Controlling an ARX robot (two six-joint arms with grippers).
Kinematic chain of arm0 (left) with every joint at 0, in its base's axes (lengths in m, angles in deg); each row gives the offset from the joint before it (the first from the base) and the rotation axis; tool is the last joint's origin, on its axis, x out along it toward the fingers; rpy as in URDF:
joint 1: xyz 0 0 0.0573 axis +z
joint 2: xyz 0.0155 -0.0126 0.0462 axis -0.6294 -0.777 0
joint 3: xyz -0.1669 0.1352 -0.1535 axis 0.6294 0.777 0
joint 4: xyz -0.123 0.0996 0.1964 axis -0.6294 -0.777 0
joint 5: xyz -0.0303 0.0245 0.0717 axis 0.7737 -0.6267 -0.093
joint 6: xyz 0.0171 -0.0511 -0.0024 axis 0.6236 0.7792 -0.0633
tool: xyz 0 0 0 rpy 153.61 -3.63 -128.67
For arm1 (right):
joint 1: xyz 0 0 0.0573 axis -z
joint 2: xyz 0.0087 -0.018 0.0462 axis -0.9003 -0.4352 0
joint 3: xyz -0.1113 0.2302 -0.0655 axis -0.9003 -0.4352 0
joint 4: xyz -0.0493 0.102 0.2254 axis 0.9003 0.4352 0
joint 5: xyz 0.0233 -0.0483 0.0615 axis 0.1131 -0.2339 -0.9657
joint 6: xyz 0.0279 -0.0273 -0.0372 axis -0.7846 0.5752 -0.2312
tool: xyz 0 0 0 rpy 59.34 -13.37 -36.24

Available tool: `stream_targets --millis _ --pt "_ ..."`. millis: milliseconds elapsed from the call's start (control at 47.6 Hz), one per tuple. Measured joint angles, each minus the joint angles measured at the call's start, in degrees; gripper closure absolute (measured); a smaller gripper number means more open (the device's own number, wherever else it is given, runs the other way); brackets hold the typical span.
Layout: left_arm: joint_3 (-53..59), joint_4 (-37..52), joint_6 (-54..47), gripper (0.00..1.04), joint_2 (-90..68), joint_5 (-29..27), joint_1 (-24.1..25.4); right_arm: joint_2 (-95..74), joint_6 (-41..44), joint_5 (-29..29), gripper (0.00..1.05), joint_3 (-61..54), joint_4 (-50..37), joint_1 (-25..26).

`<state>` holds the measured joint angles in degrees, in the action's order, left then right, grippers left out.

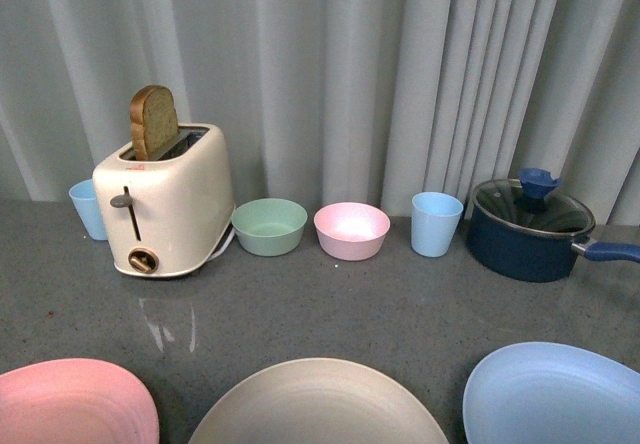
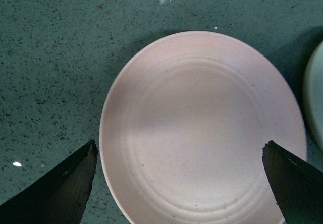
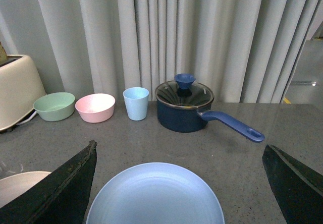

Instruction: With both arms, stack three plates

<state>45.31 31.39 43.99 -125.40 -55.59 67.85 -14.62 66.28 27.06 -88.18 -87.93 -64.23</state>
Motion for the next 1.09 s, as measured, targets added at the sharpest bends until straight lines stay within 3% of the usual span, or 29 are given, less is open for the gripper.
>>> stream_targets --millis 315,1092 --pt "-5.4 4.4 -3.0 0.07 -10.0 -6.9 0.4 0.0 0.0 0.0 0.07 0.0 0.0 0.0" --pt "-6.4 6.6 -6.4 0.07 -18.1 -11.0 -1.7 0.0 0.0 0.0 0.07 0.0 0.0 0.0"
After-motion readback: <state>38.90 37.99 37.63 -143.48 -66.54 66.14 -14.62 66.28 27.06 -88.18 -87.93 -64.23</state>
